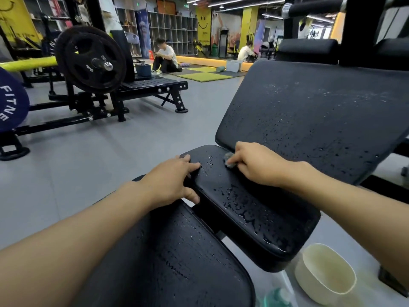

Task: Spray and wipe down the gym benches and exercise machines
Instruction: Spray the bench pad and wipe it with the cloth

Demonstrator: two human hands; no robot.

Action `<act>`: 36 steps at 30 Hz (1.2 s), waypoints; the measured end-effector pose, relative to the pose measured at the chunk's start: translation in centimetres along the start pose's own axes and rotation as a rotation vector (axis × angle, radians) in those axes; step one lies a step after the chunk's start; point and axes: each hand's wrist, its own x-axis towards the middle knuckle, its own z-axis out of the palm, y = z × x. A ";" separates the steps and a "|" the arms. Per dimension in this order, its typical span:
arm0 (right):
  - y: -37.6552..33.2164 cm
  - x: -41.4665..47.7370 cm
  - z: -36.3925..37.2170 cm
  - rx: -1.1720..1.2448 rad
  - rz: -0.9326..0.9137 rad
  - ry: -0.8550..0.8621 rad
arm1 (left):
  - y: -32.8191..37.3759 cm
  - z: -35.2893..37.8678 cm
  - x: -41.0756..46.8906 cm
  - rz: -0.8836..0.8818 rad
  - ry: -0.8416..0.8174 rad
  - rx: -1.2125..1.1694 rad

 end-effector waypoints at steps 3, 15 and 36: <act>0.4 -1.7 -0.2 -0.038 -0.027 -0.005 | 0.3 -0.3 -0.3 0.009 -0.100 -0.026; -0.3 -0.4 -0.1 -0.032 0.061 0.005 | -0.4 1.9 -0.3 -0.026 0.035 -0.167; -3.3 -0.5 -0.1 0.257 -0.057 0.014 | 0.0 1.9 -0.8 -0.042 0.091 -0.205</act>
